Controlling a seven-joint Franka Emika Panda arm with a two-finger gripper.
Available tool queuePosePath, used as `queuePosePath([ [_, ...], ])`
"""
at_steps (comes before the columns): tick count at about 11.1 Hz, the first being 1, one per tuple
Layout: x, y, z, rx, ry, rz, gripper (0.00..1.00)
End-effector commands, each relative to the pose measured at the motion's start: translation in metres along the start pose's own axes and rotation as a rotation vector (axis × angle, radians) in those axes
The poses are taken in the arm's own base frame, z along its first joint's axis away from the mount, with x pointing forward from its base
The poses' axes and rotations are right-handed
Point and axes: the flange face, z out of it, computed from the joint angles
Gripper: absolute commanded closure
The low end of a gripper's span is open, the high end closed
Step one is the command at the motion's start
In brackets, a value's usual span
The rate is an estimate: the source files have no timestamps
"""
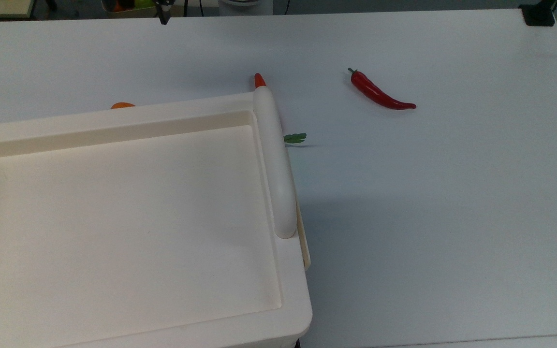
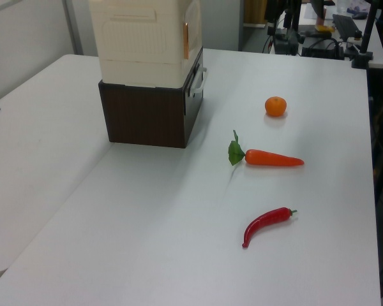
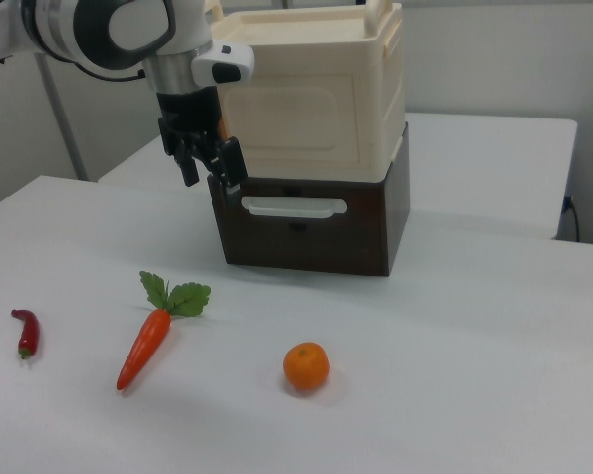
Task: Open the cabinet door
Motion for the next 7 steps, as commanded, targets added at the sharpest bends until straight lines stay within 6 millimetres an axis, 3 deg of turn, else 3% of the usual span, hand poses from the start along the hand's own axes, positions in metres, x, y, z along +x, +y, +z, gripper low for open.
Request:
queuePosePath([
  [1, 0.006, 0.013, -0.006, 0.067, 0.057, -0.036, 0.0],
  [4, 0.02, 0.014, -0.005, 0.124, 0.132, -0.063, 0.0],
  [7, 0.028, -0.01, 0.005, 0.133, 0.159, -0.102, 0.0],
])
